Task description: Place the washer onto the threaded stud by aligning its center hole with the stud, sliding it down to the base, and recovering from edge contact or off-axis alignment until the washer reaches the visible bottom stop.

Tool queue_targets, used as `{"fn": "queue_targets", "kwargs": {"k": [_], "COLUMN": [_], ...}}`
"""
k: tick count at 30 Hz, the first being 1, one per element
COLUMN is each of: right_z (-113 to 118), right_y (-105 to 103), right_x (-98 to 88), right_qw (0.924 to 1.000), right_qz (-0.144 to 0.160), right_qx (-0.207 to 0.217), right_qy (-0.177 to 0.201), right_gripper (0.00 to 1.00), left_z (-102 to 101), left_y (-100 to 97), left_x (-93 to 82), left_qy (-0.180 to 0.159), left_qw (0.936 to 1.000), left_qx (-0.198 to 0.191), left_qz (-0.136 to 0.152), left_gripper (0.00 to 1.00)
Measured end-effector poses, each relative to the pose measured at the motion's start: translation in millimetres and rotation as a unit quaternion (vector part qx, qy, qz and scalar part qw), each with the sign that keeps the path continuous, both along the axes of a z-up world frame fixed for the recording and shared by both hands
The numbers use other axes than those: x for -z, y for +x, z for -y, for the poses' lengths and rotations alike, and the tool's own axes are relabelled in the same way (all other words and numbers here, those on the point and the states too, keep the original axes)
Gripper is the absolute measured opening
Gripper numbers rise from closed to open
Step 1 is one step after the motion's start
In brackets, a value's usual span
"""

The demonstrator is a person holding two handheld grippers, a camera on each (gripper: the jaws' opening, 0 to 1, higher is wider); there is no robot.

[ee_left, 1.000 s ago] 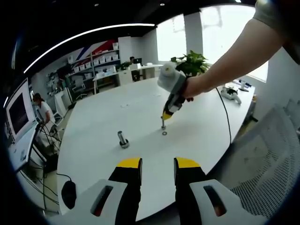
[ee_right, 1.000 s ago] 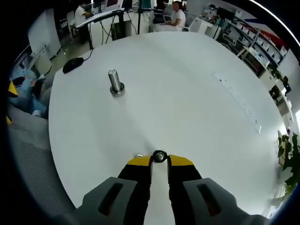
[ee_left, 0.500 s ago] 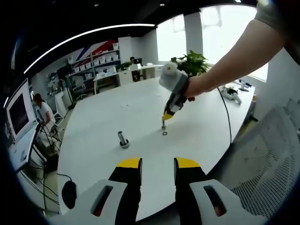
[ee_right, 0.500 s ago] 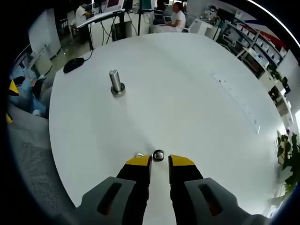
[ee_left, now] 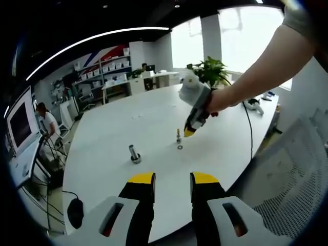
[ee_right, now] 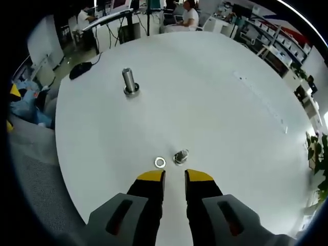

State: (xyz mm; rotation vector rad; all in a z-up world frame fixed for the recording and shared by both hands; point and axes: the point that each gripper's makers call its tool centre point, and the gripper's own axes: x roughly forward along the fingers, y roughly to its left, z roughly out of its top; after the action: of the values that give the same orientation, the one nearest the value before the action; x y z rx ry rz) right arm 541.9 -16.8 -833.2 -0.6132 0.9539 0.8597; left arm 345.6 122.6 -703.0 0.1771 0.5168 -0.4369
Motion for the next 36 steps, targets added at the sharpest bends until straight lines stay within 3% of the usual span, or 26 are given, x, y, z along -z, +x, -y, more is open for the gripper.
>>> {"fn": "queue_targets", "kwargs": {"k": [36], "right_z": [-10], "right_y": [-18], "right_x": [26.3], "right_qw": [0.9996], "right_qz": [-0.028], "right_qx": [0.000], "right_qy": [-0.009], "right_gripper": [0.18], "left_z": [-1], "left_y": [-1.5], "left_x": [0.0], "left_qy": [0.002], "left_qw": [1.0000], "left_qx": [-0.002], "left_qz": [0.001], "left_gripper": [0.25]}}
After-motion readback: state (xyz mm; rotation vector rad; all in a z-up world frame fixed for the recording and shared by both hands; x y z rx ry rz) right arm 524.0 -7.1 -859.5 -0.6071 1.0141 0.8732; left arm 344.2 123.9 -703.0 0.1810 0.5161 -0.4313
